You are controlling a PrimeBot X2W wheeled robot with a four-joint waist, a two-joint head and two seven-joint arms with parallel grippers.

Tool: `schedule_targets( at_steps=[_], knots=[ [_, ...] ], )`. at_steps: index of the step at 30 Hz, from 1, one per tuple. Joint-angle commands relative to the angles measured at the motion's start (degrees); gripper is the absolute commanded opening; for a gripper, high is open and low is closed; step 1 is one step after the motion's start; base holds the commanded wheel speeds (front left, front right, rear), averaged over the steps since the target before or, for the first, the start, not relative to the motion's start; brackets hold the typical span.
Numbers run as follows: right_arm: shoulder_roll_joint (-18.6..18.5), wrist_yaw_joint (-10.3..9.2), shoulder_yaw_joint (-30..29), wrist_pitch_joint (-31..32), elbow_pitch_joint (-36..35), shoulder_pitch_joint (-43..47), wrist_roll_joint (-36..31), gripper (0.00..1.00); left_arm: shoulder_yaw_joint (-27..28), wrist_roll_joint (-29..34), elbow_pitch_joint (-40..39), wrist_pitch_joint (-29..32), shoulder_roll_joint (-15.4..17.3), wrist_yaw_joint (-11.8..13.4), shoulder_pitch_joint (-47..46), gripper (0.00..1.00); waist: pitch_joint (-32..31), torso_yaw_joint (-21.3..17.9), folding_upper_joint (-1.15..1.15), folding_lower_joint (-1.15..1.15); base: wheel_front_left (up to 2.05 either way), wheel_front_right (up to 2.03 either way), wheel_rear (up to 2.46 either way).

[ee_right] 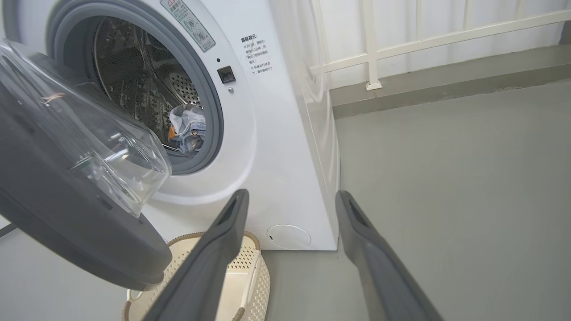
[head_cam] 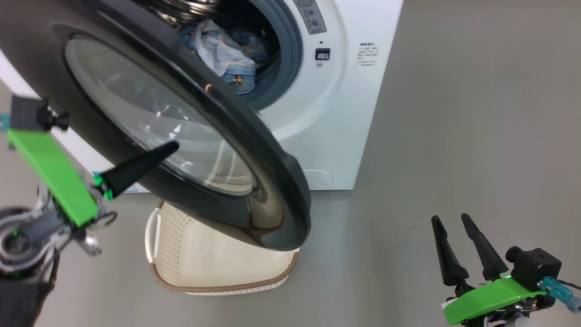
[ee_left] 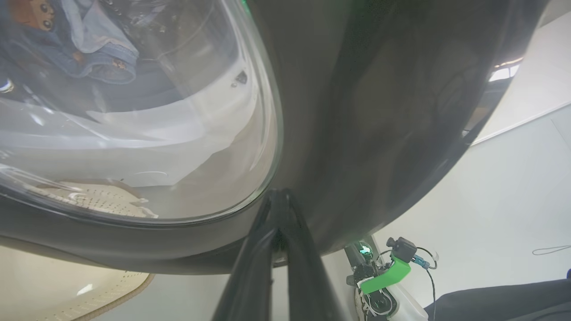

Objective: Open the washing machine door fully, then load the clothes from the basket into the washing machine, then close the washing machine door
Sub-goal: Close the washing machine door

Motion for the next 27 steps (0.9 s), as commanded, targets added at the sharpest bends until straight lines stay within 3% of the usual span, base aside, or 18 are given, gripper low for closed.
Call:
schedule_targets(
  at_steps=[1, 2, 4, 5, 7, 8, 17, 27],
  knots=[
    [-0.3, 0.09, 1.2, -0.3, -1.3, -0.9, -0.7, 1.0, 3.0, -0.1, -1.8, -1.6, 3.4, -0.4, 0.9, 0.0, -0.6, 0.8, 0.0, 0.0, 0.0, 0.0, 0.0],
    [-0.4, 0.09, 1.2, -0.3, -1.3, -0.8, -0.7, 1.0, 3.1, 0.0, -2.0, -2.1, 3.8, -0.4, 2.0, 0.02, -0.7, 1.0, 0.0, 0.0, 0.0, 0.0, 0.0],
    [-0.5, 0.09, 1.2, -0.3, -1.3, -0.6, -0.7, 1.0, 3.2, 0.4, -2.1, -3.7, 4.2, -0.4, 4.2, 0.25, -1.0, 1.3, 0.0, 0.0, 0.0, 0.0, 0.0],
    [-0.5, 0.09, 1.2, -0.3, -1.3, -0.5, -0.7, 1.0, 3.3, 0.6, -2.2, -4.6, 4.5, -0.4, 5.3, 0.45, -1.2, 1.5, 0.0, 0.0, 0.0, 0.0, 0.0],
    [-0.7, 0.09, 1.2, -0.3, -1.3, -0.3, -0.7, 1.0, 3.4, 1.4, -2.2, -6.7, 4.9, -0.4, 7.6, 0.94, -1.4, 1.8, 0.0, 0.0, 0.0, 0.0, 0.0],
    [-0.8, 0.09, 1.1, -0.3, -1.3, -0.2, -0.6, 1.0, 3.5, 1.6, -2.1, -7.8, 5.0, -0.4, 8.7, 1.0, -1.6, 1.9, 0.0, 0.0, 0.0, 0.0, 0.0],
    [-1.6, 0.09, 1.1, -0.3, -1.3, 0.3, -0.6, 1.0, 3.9, 5.4, 0.4, -19.9, 6.2, -0.4, 16.5, 1.0, -2.1, 2.3, 0.0, 0.0, 0.0, 0.0, 0.0],
    [-3.0, 0.09, 1.4, -0.3, -1.0, 1.0, -0.3, 1.0, -0.7, 7.0, 5.3, -34.2, 7.4, -0.4, 23.5, 1.0, -2.4, 2.0, 0.0, 0.0, 0.0, 0.0, 0.0]
  ],
)
